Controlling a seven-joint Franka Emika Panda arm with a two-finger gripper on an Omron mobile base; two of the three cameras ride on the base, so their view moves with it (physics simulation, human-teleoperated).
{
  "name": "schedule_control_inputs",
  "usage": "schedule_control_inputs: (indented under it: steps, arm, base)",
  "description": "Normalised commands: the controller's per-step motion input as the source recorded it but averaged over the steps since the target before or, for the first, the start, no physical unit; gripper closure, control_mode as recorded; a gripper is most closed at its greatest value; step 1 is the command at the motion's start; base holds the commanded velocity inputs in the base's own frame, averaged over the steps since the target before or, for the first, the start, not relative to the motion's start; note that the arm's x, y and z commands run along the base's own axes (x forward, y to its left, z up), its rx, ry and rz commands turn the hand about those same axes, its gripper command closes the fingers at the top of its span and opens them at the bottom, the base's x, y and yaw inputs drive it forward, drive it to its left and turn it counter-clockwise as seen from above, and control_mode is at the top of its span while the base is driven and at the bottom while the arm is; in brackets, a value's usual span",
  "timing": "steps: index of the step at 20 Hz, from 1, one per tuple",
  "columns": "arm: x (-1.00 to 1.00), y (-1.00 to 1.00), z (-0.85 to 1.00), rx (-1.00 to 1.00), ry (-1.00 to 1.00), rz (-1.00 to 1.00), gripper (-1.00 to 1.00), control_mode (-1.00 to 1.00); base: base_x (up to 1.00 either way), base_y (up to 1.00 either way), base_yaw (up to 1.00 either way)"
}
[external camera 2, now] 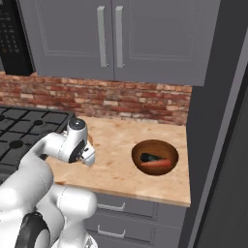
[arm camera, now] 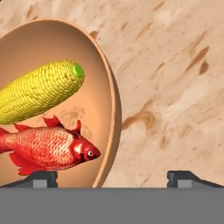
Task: Place the bowl containing the fish and corn in the microwave. Close the microwave door and press the start button to microwave the meal.
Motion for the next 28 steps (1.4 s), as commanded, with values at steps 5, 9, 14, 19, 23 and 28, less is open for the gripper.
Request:
schedule_control_inputs:
  steps: [5,9,14,19,23,28]
  arm:
    - [0.24,0.01,-0.41,0.06,-0.02,0.00,-1.00,-1.00]
    - [0.20,0.04,-0.39,0.03,-0.01,0.00,-1.00,-1.00]
    - [0.17,0.17,-0.34,0.00,0.00,-0.03,-1.00,-1.00]
    - [0.10,0.17,-0.25,0.00,0.00,-0.03,-1.00,-1.00]
    - [0.00,0.11,-0.22,0.00,0.00,-0.01,-1.00,-1.00]
    - [0.00,0.08,-0.08,0.00,-0.01,0.00,1.00,-1.00]
  base:
    - [0.00,0.00,0.00]
    - [0.00,0.00,0.00]
    - [0.00,0.00,0.00]
    - [0.00,0.00,0.00]
    - [0.00,0.00,0.00]
    - [0.00,0.00,0.00]
